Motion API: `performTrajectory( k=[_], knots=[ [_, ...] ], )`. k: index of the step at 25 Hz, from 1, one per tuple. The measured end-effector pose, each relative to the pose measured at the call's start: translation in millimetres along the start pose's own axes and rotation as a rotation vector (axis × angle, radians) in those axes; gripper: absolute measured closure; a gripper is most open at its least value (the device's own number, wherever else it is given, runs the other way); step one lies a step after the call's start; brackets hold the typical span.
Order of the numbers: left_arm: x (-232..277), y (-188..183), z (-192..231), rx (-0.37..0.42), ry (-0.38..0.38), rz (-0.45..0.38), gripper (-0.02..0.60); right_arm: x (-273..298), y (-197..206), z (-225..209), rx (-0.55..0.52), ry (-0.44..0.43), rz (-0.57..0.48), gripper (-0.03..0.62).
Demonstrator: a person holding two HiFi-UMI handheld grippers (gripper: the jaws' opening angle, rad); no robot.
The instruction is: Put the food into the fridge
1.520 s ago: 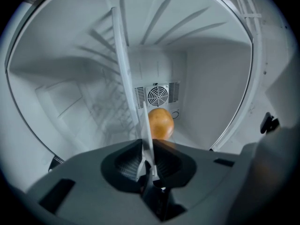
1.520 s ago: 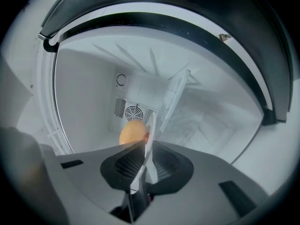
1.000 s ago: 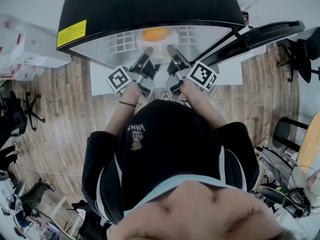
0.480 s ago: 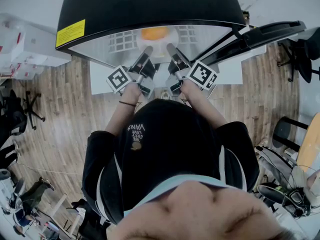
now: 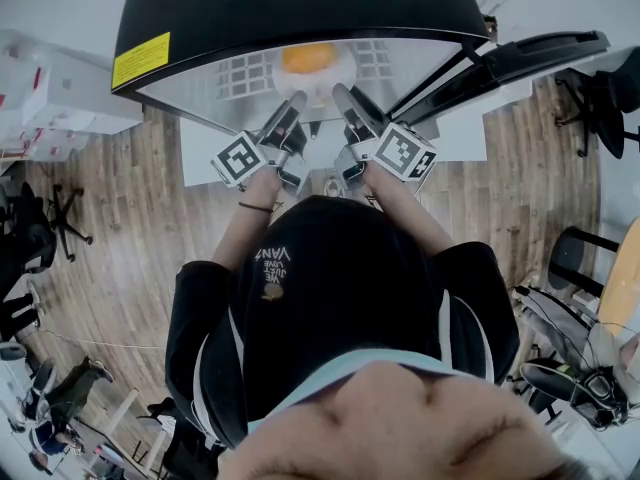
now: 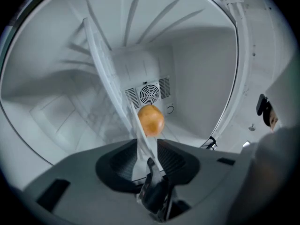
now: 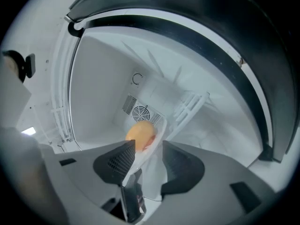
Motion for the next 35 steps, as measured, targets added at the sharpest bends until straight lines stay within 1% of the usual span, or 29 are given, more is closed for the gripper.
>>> performTrajectory(
  k=[3, 4, 8, 9, 11, 15, 20, 23, 25, 28, 32, 35],
  knots=[
    [-5, 0, -2, 0.049, -0.02, 0.013, 0.469, -4, 1, 6, -0.103, 0.015, -0.005, 0.413],
    [-7, -1, -4, 0.085, -0.03, 0.018, 0.469, -6, 1, 7, -0.145, 0.023, -0.007, 0.408],
    [-15, -6, -11, 0.331, -0.102, 0.069, 0.463, -11, 3, 16, -0.321, 0.047, -0.012, 0.391],
    [-16, -6, -13, 0.375, -0.108, 0.082, 0.459, -12, 4, 18, -0.359, 0.054, -0.012, 0.387],
    [-19, -5, -16, 0.434, -0.121, 0.101, 0.452, -15, 8, 22, -0.424, 0.068, -0.004, 0.381],
    [-27, -3, -19, 0.506, -0.151, 0.125, 0.44, -21, 17, 30, -0.533, 0.087, 0.019, 0.368],
    [-29, 2, -23, 0.645, -0.164, 0.155, 0.44, -23, 28, 29, -0.593, 0.113, 0.049, 0.368],
    [-29, 4, -24, 0.675, -0.171, 0.185, 0.44, -24, 32, 30, -0.647, 0.13, 0.06, 0.368],
    [-29, 4, -25, 0.695, -0.184, 0.191, 0.44, -24, 33, 32, -0.693, 0.139, 0.064, 0.368],
    [-29, 5, -27, 0.756, -0.199, 0.191, 0.44, -22, 34, 33, -0.749, 0.151, 0.071, 0.368],
    [-28, 5, -29, 0.828, -0.216, 0.195, 0.44, -21, 34, 35, -0.776, 0.159, 0.075, 0.37],
    [-27, 5, -29, 0.847, -0.225, 0.191, 0.44, -18, 34, 34, -0.783, 0.164, 0.08, 0.37]
  ],
)
Point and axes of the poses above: the fingertips, and each gripper's own axes: x forward along the fingers, z to its left, y out of its underside, the point moved 10 cm from there along -x, backward along the fingers, and after that the axes turned 3 degrees about x, right-handed, at the moved point
